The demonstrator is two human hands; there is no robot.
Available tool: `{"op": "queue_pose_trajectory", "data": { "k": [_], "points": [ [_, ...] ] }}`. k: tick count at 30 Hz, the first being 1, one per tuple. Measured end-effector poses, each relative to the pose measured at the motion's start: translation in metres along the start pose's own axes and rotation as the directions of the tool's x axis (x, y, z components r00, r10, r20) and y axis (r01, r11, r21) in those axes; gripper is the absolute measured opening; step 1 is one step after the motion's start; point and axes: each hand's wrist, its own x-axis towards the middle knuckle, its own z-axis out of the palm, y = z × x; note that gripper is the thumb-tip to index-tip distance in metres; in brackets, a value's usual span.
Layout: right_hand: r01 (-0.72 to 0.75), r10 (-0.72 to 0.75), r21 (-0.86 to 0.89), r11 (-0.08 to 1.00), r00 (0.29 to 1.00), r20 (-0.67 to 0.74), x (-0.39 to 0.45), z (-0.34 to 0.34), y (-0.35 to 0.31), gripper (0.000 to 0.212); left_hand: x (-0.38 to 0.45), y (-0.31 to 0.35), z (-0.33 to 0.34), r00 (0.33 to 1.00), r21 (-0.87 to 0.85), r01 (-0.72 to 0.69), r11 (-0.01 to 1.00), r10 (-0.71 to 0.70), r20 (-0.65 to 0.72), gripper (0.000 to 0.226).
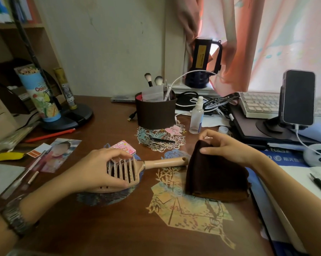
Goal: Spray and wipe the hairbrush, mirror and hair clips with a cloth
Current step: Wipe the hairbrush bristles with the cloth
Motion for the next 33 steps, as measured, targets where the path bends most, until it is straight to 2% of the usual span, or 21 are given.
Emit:
{"op": "queue_pose_trajectory", "data": {
  "k": [4, 7, 9, 12, 18, 22, 24, 28, 33],
  "points": [
    [-0.002, 0.003, -0.038, 0.999, 1.0, 0.02, 0.005, 0.006, 0.001, 0.017, 0.011, 0.014, 0.007, 0.998, -0.019, -0.059, 0.998, 0.059, 0.008, 0.066],
    [0.011, -0.015, -0.262, 0.965, 1.0, -0.015, 0.011, 0.017, 0.003, 0.017, 0.021, 0.023, 0.012, 0.995, -0.057, -0.096, 0.994, 0.096, -0.001, 0.065],
    [0.047, -0.1, -0.408, 0.912, 0.989, -0.111, 0.014, 0.024, 0.005, 0.021, 0.025, 0.026, 0.014, 0.995, -0.061, -0.102, 0.993, 0.102, -0.007, 0.066],
    [0.136, -0.257, -0.464, 0.875, 0.944, -0.207, 0.009, 0.024, 0.008, 0.034, 0.024, 0.024, 0.014, 0.995, -0.068, -0.099, 0.993, 0.098, -0.016, 0.068],
    [0.214, -0.326, -0.623, 0.752, 0.943, -0.07, -0.016, 0.021, 0.009, 0.038, 0.01, 0.01, 0.013, 0.997, -0.038, -0.08, 0.996, 0.079, -0.02, 0.073],
    [0.18, -0.27, -0.65, 0.738, 0.962, -0.04, -0.018, 0.023, 0.02, 0.049, 0.006, 0.001, 0.02, 0.998, -0.073, -0.06, 0.996, 0.06, -0.008, 0.081],
    [0.171, -0.264, -0.675, 0.718, 0.964, -0.037, -0.015, 0.025, 0.024, 0.051, 0.006, 0.0, 0.024, 0.997, -0.081, -0.072, 0.994, 0.071, -0.022, 0.076],
    [0.168, -0.324, -0.726, 0.667, 0.943, -0.08, -0.008, 0.031, 0.028, 0.043, 0.009, -0.001, 0.028, 0.995, -0.103, -0.085, 0.991, 0.079, -0.058, 0.071],
    [0.175, -0.337, -0.703, 0.689, 0.936, -0.097, -0.005, 0.032, 0.03, 0.038, 0.013, 0.0, 0.027, 0.99, -0.14, -0.115, 0.984, 0.102, -0.094, 0.067]
  ]
}}
